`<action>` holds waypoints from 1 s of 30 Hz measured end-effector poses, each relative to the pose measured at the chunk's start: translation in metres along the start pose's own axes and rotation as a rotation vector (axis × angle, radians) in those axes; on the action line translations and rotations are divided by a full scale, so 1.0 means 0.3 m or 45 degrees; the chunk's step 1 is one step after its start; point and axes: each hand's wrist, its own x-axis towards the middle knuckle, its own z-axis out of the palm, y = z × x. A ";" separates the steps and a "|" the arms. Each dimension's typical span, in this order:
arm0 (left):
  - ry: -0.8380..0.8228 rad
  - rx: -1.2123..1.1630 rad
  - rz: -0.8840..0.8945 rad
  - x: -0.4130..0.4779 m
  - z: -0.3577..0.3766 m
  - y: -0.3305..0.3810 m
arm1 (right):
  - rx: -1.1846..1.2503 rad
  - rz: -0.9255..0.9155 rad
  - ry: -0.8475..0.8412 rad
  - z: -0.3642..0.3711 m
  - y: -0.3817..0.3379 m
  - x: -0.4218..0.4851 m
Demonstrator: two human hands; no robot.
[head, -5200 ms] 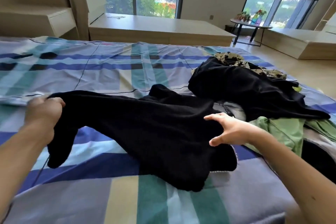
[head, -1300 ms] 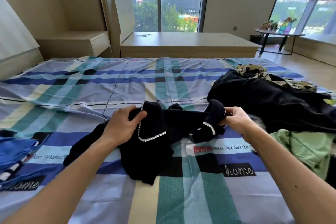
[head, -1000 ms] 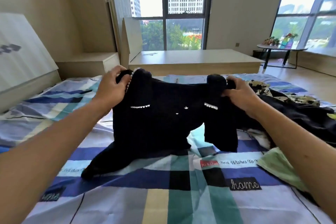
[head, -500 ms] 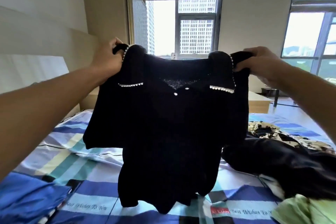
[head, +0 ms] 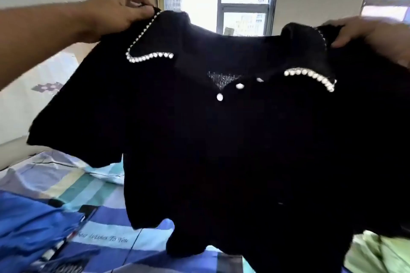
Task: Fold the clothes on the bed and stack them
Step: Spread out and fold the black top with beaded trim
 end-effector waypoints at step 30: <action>-1.247 0.901 0.011 -0.969 0.975 -0.654 | -1.463 0.281 -1.101 0.780 1.086 -0.514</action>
